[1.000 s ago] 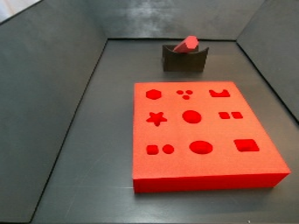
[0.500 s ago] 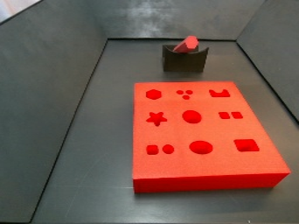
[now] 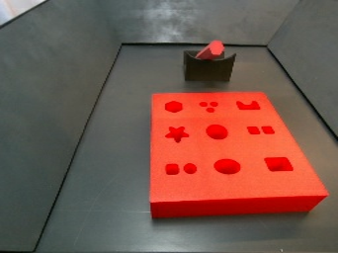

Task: Pick up the hexagon object. Move up. Place the hexagon object on the fixture. Regrasp the hexagon object. Move to above the board. Insert the hexagon object.
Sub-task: Regrasp the hexagon object.

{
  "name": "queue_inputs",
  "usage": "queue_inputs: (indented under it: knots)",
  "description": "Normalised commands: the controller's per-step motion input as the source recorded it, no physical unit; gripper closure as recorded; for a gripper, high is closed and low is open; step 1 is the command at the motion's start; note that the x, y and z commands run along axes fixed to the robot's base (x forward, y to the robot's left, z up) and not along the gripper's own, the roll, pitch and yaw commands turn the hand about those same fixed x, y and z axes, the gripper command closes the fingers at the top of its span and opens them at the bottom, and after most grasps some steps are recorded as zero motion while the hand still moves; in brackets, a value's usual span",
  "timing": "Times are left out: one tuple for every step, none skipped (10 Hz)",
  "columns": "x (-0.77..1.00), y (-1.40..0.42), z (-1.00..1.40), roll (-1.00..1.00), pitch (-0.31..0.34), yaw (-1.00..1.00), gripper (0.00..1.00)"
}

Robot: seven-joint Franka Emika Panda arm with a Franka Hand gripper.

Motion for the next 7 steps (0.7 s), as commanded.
queue_inputs:
  knots:
    - [0.09,-0.04,0.0,1.0,0.173,0.08,0.0]
    - [0.1,-0.04,0.0,1.0,0.204,0.12,0.0]
    - [0.1,-0.04,0.0,1.0,0.22,0.14,0.0]
    - [0.1,-0.05,-0.01,0.94,0.235,0.2,0.0]
    - [0.1,-0.05,-0.01,0.69,0.198,0.23,0.0]
    - [0.11,-0.05,-0.01,0.5,0.161,0.25,0.0]
    - [0.1,-0.05,0.0,0.33,0.124,0.25,0.0]
